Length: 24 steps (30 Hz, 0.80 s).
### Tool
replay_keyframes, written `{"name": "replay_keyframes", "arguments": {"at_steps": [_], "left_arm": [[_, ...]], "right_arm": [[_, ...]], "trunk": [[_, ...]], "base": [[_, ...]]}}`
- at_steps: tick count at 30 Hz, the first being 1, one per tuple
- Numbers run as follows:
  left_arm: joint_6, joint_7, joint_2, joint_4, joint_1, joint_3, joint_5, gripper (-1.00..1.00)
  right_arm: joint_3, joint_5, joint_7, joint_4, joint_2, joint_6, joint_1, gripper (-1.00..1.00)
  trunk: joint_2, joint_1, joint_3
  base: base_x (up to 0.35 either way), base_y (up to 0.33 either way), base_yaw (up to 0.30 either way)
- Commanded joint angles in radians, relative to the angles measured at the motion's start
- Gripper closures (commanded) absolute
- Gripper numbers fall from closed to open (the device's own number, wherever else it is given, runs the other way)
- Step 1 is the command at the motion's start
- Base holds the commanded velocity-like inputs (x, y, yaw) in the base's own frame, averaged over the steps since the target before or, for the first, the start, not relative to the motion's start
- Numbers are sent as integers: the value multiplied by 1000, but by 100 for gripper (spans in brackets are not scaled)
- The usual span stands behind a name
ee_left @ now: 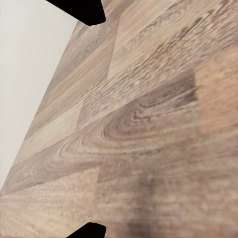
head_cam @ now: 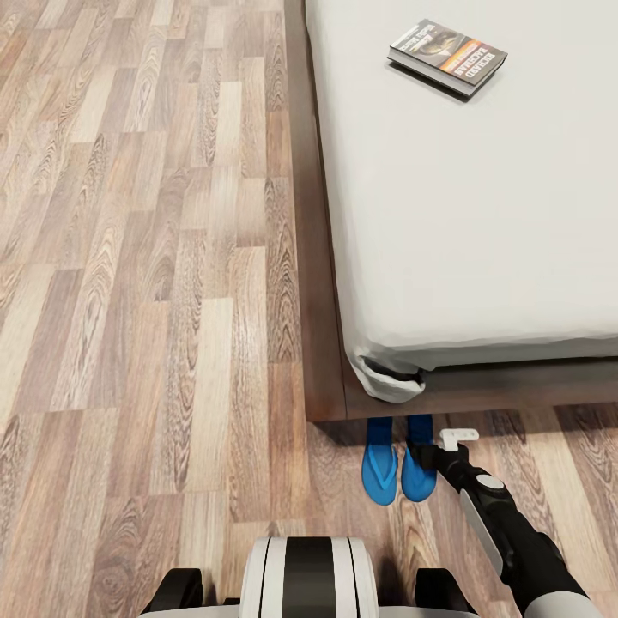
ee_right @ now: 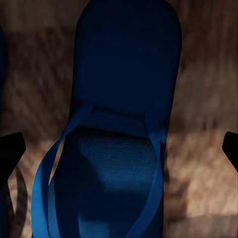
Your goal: In the bedroom, move the book from the bed onto either nightstand, and place the two sandals side by side next to the bed.
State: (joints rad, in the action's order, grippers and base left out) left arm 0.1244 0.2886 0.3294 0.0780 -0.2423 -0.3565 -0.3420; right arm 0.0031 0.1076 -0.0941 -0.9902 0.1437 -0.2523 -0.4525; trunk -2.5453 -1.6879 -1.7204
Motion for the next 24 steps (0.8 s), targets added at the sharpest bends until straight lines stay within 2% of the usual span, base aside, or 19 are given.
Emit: {"name": "replay_keyframes", "arguments": {"at_steps": [1,3,11,24], "left_arm": [[3,3,0,0,0,-9,-9,-100],[2,3,0,0,0,-8,-9,-100],[2,3,0,0,0,-7,-9,-100],[3,2,1,0,0,-6,-9,-100]], "right_arm": [[0,10,-1,-1,1,-5,0,-100],[-1,10,-1,-1,1,-5,0,-100],[-3,10,-2,0,2,-5,0,-100],[0,11,-2,1,3,-6,0,-100]], "trunk": [[0,0,0],[0,0,0],[2,4,30],[2,4,30]], "base": [[0,0,0],[0,0,0],[0,0,0],[0,0,0]]}}
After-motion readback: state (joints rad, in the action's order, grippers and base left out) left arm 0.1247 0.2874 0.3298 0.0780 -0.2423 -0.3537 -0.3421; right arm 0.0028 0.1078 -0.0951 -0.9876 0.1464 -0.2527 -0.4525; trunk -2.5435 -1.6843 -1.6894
